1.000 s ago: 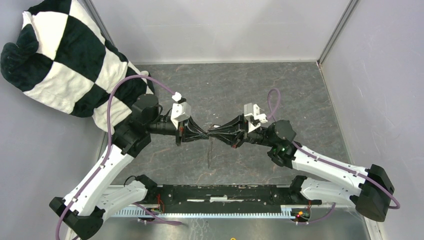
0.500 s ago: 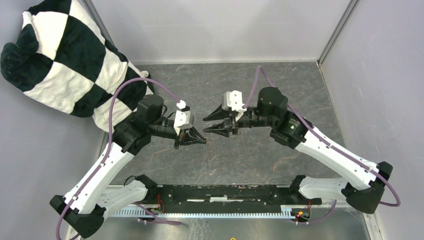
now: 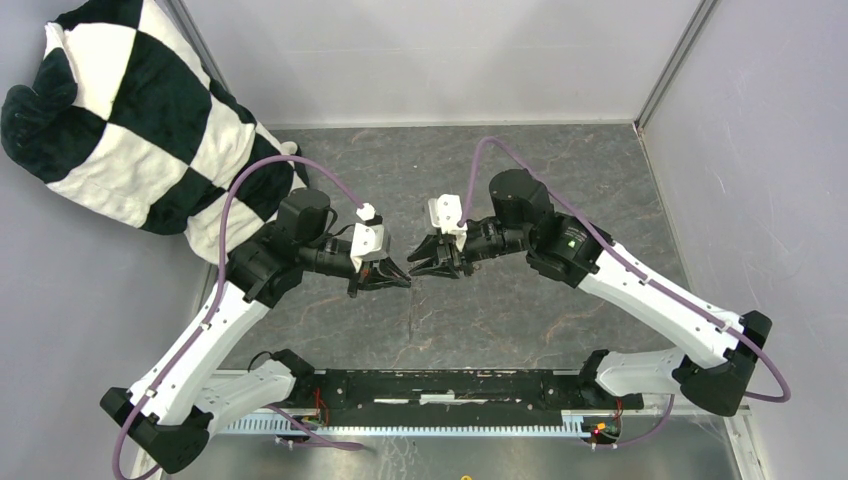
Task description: Put the keys on the keyring
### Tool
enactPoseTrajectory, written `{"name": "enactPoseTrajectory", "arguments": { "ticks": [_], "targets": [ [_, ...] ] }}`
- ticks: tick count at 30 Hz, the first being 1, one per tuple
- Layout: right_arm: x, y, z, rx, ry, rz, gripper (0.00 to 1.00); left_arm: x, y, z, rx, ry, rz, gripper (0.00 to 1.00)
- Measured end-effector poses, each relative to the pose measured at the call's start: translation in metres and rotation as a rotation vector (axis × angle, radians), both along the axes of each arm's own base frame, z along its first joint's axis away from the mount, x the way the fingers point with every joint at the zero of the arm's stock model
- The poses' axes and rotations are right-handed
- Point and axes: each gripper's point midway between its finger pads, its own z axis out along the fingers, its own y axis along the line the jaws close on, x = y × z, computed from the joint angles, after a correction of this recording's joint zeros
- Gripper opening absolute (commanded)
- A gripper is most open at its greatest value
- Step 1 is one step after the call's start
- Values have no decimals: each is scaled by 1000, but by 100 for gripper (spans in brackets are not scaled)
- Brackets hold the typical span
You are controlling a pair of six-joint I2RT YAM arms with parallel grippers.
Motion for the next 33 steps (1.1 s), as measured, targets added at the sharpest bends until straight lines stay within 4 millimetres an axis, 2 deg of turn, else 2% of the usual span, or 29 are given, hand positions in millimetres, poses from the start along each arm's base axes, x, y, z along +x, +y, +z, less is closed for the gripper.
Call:
{"name": "enactPoseTrajectory", "arguments": {
  "ticks": [7,18,22,29,31,33],
  "targets": [
    [-3,-1,-3,-20,22,16,41,2,0,-1,4,-3,8,2],
    [-8,1,-5,-30,65,35,38,5,0,-2,13,-7,22,2],
    [-5,4,-13,-50,91,29,31,5,1,-2,13,-7,22,2],
    [-1,8,-20,-69,115,12,2,6,1,-2,15,-10,26,2],
    [-1,8,-19,-65,116,6,1,7,1,-2,17,-18,29,18],
    [1,8,-17,-51,113,-7,1,8,1,0,15,-28,29,25]
  ]
}}
